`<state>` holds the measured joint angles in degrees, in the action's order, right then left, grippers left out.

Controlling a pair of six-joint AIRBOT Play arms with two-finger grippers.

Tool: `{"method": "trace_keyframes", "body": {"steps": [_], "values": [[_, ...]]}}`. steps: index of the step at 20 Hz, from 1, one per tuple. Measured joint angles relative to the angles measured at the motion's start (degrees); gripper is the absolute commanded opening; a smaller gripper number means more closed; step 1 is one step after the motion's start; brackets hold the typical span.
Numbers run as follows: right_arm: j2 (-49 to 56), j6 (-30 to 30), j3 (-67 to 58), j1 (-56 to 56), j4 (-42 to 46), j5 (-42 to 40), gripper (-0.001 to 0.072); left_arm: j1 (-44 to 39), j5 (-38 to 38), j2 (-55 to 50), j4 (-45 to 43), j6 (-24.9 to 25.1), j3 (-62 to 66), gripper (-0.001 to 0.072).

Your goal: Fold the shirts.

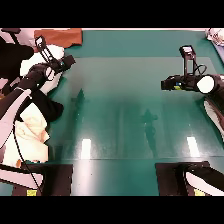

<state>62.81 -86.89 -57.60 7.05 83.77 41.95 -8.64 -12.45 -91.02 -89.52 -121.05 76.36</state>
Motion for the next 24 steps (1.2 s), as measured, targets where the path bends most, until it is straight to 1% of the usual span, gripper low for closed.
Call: {"method": "trace_keyframes", "body": {"steps": [24], "values": [[0.17,0.0,2.45,0.0,-0.02,-1.49,0.0019,0.02,0.02,-0.07,0.0,0.02,0.0,0.0025]]}}
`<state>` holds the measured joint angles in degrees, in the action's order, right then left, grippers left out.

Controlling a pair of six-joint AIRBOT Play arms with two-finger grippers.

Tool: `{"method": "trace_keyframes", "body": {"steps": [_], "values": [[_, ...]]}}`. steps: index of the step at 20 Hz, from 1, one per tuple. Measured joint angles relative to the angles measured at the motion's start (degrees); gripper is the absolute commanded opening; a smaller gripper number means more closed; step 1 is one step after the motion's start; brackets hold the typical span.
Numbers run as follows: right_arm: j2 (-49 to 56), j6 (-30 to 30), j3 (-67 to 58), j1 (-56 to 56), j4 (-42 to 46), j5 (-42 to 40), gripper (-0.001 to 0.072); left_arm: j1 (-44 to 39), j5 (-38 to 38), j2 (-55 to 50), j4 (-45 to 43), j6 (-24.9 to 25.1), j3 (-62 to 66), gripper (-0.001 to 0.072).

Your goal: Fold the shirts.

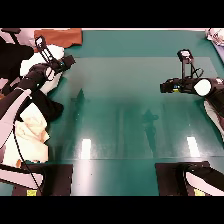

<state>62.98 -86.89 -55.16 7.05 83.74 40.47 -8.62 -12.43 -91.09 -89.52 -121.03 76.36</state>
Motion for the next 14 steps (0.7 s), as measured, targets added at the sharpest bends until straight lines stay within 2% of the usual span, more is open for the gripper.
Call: {"method": "trace_keyframes", "body": {"steps": [4,7,10,12,14], "values": [[0.0,0.0,0.0,0.0,0.0,0.0,0.0019,0.0,0.0,0.0,0.0,-0.09,0.0,0.0025],[0.02,0.0,0.0,0.0,-0.02,-0.02,0.0019,0.0,0.46,0.22,1.77,-2.29,0.0,0.0024],[0.0,0.0,0.0,0.0,-0.13,0.0,0.0019,-0.02,-2.97,2.4,4.42,-3.58,0.0,0.0025],[0.02,-0.02,0.0,0.0,-0.15,-0.02,0.0019,0.0,-8.85,4.94,5.16,-0.72,0.0,0.0025],[0.0,-0.02,0.0,0.02,-0.35,0.0,0.0019,-0.02,-16.48,8.13,5.29,5.46,0.0,0.0025]]}}
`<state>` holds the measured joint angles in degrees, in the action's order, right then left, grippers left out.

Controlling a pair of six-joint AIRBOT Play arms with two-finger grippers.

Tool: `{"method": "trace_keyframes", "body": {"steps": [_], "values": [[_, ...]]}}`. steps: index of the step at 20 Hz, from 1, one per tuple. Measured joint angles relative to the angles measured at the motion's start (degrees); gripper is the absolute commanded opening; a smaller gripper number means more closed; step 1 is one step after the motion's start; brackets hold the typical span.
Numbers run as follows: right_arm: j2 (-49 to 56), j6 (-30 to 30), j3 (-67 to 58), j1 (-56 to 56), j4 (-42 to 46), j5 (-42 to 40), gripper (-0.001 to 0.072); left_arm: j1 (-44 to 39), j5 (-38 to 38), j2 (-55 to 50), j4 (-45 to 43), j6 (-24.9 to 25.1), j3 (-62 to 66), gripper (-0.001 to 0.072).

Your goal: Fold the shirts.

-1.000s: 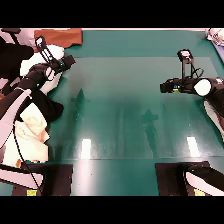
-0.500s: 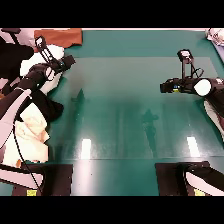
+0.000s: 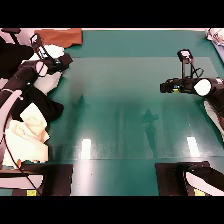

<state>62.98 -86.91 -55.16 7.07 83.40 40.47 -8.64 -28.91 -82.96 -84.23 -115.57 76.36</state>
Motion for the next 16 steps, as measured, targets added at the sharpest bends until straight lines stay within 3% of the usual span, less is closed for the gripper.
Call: {"method": "trace_keyframes", "body": {"steps": [5,9,10,11,12,13,16], "values": [[0.0,-0.04,0.02,0.07,-5.25,0.02,0.002,0.0,-23.91,9.38,-1.05,13.27,0.02,0.0025],[0.28,0.42,-1.44,0.11,-16.79,2.4,0.0031,0.02,-39.65,16.37,-6.64,17.64,-1.11,0.0025],[0.7,1.99,-2.84,0.11,-19.93,3.93,0.0046,0.0,-41.42,18.75,-8.37,17.81,-2.12,0.0025],[1.36,4.28,-4.87,0.11,-23.15,5.81,0.0143,0.02,-42.27,21.22,-9.9,17.73,-3.32,0.0035],[2.16,6.58,-7.15,0.11,-25.44,7.87,0.0262,0.02,-43.1,24.0,-11.34,17.27,-5.03,0.0268],[3.32,8.57,-9.86,0.11,-27.19,9.97,0.0313,0.02,-44.02,26.38,-12.46,16.79,-6.88,0.045],[8.02,11.96,-17.92,-0.04,-30.16,16.11,0.0313,0.02,-48.76,31.5,-17.03,15.02,-13.92,0.0437]]}}
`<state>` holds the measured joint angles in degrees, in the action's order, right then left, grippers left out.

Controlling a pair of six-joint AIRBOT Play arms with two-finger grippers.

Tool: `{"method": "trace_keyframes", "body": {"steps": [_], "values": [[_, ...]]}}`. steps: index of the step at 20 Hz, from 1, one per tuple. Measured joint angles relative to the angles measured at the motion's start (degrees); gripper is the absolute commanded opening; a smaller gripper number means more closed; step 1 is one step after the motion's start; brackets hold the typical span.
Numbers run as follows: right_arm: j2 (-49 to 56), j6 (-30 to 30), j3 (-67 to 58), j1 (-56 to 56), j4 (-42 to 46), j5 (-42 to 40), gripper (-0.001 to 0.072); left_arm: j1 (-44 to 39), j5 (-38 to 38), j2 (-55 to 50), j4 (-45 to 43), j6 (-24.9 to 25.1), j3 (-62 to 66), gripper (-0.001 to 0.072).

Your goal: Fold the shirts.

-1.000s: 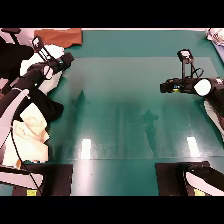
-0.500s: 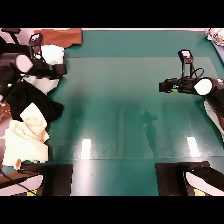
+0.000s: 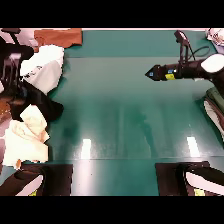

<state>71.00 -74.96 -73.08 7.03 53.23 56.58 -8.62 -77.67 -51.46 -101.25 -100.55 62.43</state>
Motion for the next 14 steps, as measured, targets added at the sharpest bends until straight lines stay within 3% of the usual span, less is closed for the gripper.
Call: {"method": "trace_keyframes", "body": {"steps": [3,4,5,9,14], "values": [[5.6,1.11,-6.45,-0.24,-1.53,6.91,0.0313,0.15,-2.67,2.25,-3.56,-2.03,-5.44,0.0445],[7.26,1.36,-7.78,-0.24,-1.77,9.31,0.0313,0.87,-3.58,2.67,-4.15,-2.73,-6.88,0.0626],[8.57,1.51,-8.68,-0.24,-1.97,11.1,0.0313,2.05,-4.7,2.89,-5.01,-3.23,-7.98,0.072],[12.48,1.79,-10.49,-0.09,-2.34,16.24,0.0313,11.17,-5.4,3.48,-7.67,-3.48,-10.27,0.072],[14.1,1.92,-11.04,1.81,-2.54,17.27,0.0314,19.63,-2.38,3.37,-7.87,1.18,-11.02,0.072]]}}
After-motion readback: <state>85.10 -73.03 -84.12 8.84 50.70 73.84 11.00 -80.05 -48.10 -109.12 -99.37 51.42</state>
